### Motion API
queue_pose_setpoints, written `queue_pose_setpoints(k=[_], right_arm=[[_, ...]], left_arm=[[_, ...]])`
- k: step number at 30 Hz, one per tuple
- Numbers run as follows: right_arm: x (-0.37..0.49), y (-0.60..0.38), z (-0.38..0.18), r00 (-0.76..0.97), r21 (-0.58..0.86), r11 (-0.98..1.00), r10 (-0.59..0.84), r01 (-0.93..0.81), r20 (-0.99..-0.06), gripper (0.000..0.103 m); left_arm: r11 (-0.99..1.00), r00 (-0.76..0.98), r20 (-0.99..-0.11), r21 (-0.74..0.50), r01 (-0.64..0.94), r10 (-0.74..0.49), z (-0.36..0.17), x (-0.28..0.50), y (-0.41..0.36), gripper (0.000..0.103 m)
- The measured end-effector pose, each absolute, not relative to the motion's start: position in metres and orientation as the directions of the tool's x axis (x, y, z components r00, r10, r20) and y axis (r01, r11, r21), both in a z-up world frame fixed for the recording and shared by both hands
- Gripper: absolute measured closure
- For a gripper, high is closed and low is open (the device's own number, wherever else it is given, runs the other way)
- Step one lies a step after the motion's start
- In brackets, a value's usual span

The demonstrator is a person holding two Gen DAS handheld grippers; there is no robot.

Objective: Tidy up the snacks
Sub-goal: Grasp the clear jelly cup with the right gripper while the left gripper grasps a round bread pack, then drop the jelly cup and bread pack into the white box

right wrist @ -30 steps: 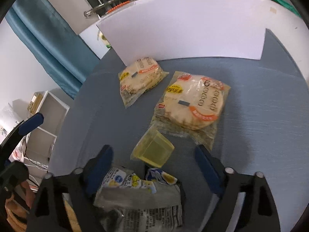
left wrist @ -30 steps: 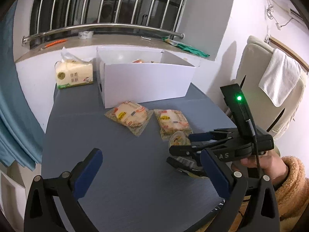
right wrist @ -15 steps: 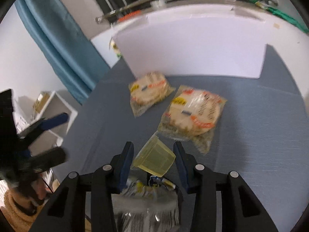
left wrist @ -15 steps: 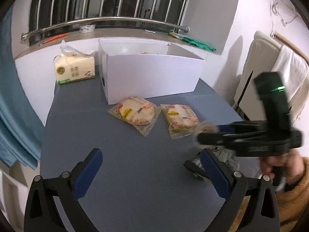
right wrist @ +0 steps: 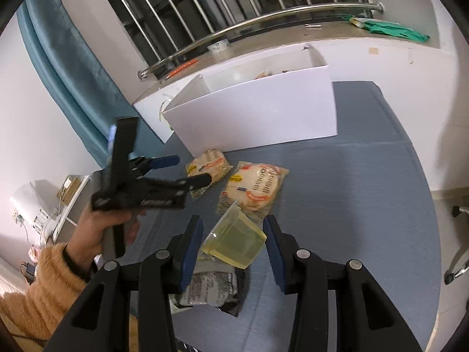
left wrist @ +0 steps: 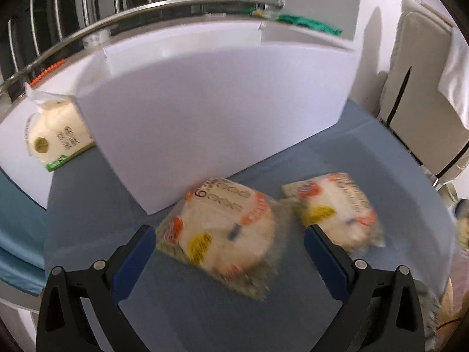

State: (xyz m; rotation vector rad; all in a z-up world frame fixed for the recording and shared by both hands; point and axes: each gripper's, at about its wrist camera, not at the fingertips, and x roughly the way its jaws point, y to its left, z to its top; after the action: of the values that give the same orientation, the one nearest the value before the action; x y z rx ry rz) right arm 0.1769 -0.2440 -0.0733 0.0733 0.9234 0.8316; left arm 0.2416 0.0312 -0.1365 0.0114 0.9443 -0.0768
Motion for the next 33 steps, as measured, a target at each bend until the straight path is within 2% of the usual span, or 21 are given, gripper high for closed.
queue_pose_setpoints(k=[3,5,7,8,9,17,22,25,28,33], right_arm=[[0.18,-0.249,-0.077,0.321,0.403,0.697,0.663,-0.593,-0.676,0.057],[0.182,-0.252,-0.08,0.32,0.41,0.699,0.664,-0.587,-0.675,0.057],[0.183,-0.254,-0.082,0.318,0.417,0.698,0.667,-0.583,-0.674,0.057],[0.183,-0.254,-0.083,0.316,0.417,0.698,0.667,-0.582,-0.674,0.057],[0.184,-0.254,-0.083,0.316,0.416,0.698,0.666,-0.583,-0.675,0.057],[0.187,-0.251,-0.078,0.319,0.423,0.687,0.68,-0.59,-0.66,0.057],[0.208,-0.236,-0.053,0.343,0.402,0.671,0.697,-0.623,-0.63,0.056],[0.233,-0.219,-0.029,0.366,0.387,0.662,0.708,-0.642,-0.605,0.056],[0.267,-0.198,-0.001,0.395,0.372,0.658,0.717,-0.655,-0.574,0.056],[0.335,-0.166,0.026,0.438,0.353,0.697,0.686,-0.624,-0.581,0.056]], left_arm=[[0.997,0.538,-0.841,-0.03,0.065,-0.06,-0.154,0.258,0.036,0.0],[0.998,0.556,-0.83,-0.013,0.065,-0.047,-0.156,0.258,0.036,0.001],[0.998,0.569,-0.82,-0.034,0.052,-0.058,-0.153,0.255,0.037,0.009],[0.996,0.576,-0.813,-0.061,0.065,-0.087,-0.149,0.253,0.037,0.021],[0.995,0.574,-0.813,-0.074,0.065,-0.098,-0.147,0.249,0.037,0.022],[0.984,0.697,-0.696,-0.158,0.085,-0.172,-0.096,0.202,0.041,0.022],[0.973,0.808,-0.551,-0.206,0.109,-0.207,-0.024,0.186,0.056,0.022],[0.977,0.852,-0.494,-0.195,0.085,-0.173,0.011,0.197,0.061,0.022],[0.972,0.862,-0.476,-0.222,0.075,-0.175,0.031,0.227,0.076,0.022],[0.971,0.839,-0.521,-0.235,0.035,-0.156,0.037,0.279,0.091,0.022]])
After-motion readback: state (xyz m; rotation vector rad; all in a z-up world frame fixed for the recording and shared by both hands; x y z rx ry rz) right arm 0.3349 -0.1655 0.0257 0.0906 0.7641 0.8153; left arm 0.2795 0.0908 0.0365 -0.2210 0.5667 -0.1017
